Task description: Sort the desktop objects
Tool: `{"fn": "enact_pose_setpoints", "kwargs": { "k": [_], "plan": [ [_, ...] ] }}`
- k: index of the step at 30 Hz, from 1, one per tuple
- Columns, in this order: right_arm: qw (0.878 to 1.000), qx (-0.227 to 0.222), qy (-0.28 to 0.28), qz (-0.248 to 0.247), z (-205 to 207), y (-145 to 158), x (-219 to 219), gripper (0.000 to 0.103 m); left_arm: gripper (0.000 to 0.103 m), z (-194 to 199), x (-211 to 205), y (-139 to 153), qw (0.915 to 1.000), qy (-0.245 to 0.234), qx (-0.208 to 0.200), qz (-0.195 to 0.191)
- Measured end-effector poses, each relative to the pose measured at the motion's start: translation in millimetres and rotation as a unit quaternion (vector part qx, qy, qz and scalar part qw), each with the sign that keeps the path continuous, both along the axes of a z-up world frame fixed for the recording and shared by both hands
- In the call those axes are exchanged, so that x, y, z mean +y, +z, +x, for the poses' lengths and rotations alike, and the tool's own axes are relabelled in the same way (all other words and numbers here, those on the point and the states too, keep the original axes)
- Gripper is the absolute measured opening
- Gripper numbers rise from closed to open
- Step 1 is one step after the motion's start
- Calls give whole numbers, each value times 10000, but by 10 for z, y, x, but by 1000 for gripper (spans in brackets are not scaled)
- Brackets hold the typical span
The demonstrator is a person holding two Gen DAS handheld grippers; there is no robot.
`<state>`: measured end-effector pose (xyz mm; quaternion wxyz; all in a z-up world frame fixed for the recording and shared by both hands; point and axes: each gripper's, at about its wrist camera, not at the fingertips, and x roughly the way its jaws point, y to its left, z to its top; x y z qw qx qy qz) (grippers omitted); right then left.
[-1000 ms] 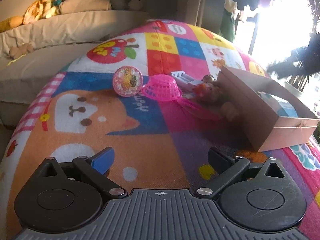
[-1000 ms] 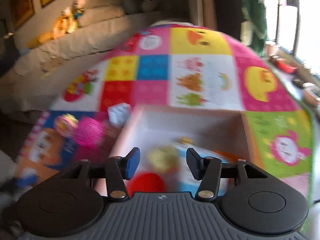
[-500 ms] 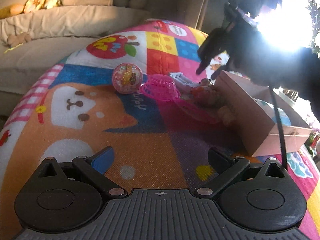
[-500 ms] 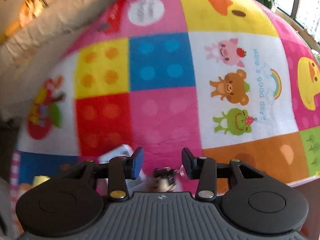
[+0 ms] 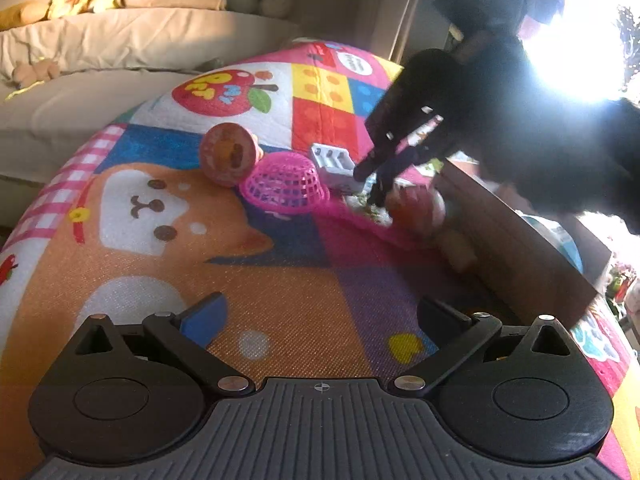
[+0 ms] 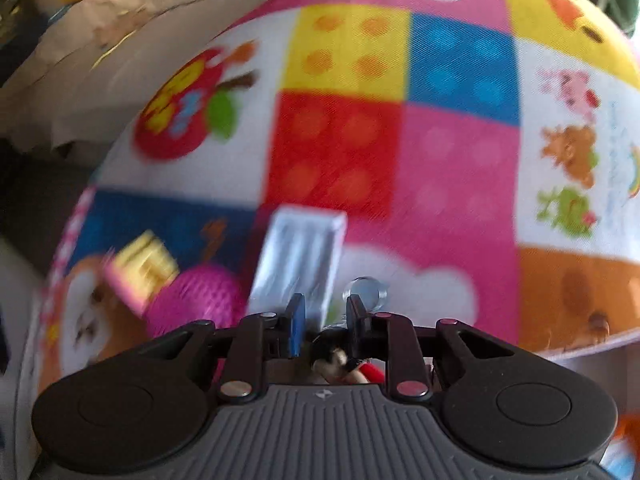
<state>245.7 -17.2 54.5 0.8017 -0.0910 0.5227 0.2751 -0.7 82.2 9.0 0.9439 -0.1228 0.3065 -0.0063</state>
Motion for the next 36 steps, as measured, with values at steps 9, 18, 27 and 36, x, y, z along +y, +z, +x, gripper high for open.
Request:
{"fn": "enact_pose_setpoints", "kwargs": {
  "k": [9,18,27,36],
  "plan": [
    [9921,-831,580,745,-1134,676,-906,32,103,-3,30,-9,10000,-3,-15,-79],
    [9702,-1598,-1779,381,-1747,553,-2487,48,103,2,12,-14,10000,-3,34,33],
    [9731,-1547,-1360,1027,-1526,147,-1903,68,103,8,11,-21,10000,-6,45,48],
    [9757,-1749,-126,1313,-1623,37,-1174,64,103,0,33,-21,10000,4,8,-60]
  ]
}}
